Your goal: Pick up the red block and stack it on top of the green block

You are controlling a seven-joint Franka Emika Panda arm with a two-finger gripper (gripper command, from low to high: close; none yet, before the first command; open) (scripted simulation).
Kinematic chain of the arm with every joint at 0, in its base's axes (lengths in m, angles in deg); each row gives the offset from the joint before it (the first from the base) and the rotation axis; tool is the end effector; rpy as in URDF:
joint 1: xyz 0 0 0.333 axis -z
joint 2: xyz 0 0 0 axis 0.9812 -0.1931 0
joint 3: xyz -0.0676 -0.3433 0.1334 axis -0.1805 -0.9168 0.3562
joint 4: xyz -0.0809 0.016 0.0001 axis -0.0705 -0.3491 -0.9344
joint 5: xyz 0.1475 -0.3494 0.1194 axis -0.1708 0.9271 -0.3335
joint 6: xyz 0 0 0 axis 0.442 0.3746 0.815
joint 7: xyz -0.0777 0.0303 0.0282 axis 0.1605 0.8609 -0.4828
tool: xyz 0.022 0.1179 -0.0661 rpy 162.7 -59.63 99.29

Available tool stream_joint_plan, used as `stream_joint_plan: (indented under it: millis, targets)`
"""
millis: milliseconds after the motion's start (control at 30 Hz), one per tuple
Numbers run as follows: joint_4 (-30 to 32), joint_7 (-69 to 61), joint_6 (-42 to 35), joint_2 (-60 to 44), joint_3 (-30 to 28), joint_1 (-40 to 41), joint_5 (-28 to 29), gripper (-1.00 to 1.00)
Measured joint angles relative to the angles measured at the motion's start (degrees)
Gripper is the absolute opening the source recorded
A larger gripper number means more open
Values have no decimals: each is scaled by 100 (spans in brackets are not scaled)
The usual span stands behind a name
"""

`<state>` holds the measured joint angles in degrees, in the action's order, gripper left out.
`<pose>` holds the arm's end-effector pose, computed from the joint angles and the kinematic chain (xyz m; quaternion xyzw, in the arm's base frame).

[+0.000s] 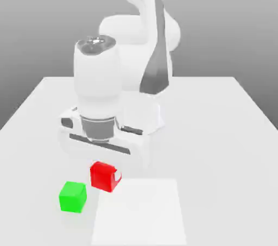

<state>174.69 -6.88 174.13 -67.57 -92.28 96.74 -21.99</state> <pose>0.3859 -0.1421 0.2642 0.8114 -0.5844 0.0005 0.0017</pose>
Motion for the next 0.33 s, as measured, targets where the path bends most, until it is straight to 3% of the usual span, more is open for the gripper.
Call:
stream_joint_plan:
  millis: [200,233,333]
  targets:
    - [-26,-456,752,-779,45,345,-117,-100]
    - [-34,-472,928,-964,62,348,-135,100]
    - [-34,-472,928,-964,62,348,-135,100]
